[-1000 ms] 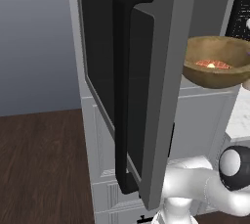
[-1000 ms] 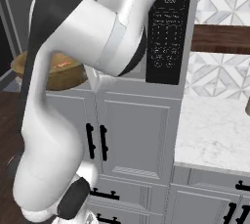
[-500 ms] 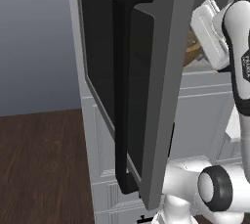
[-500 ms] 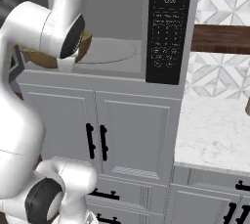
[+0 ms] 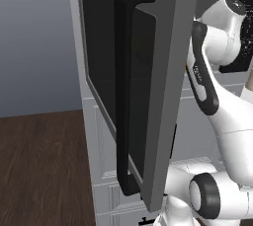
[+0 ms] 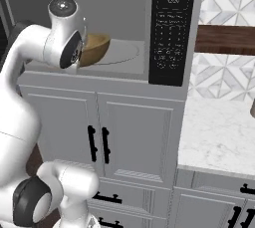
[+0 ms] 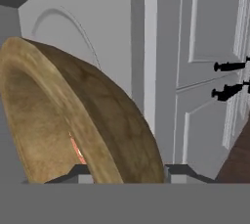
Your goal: Open the microwave, place the bowl with waffle inside the microwave, then close the microwave door and turn it on.
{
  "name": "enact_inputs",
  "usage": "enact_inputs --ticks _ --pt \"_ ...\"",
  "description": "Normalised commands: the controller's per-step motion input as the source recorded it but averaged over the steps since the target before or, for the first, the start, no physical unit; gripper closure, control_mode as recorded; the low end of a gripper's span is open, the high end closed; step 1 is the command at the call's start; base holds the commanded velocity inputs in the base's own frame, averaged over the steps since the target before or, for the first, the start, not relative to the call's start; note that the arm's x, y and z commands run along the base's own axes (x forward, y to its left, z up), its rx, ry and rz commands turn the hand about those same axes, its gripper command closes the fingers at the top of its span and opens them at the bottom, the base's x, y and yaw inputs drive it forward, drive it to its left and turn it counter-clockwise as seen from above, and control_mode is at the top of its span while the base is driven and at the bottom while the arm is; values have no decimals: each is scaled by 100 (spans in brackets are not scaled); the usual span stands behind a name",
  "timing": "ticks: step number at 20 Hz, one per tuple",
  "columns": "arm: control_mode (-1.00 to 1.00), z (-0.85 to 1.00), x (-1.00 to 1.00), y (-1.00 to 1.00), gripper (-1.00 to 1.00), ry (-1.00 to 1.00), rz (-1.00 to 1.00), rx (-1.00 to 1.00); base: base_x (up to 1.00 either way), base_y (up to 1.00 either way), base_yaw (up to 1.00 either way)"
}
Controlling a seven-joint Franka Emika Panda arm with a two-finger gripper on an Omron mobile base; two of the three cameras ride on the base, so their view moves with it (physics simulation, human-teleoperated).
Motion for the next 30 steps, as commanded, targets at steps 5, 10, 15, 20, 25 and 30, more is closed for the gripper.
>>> enact_inputs --ticks 5,10,15,20,25,30 --pt "-100 0 85 0 100 3 -18 5 0 0 0" --pt "-100 -17 81 0 100 5 -11 0 0 0 0" --pt "-100 -29 42 0 100 4 -3 0 0 0 0" --pt "-100 -15 -9 0 -100 0 0 0 0 0 0" --pt "-100 2 -86 0 -100 -11 9 -2 0 0 0" --pt "-100 36 -99 0 -100 -11 18 -10 0 0 0"
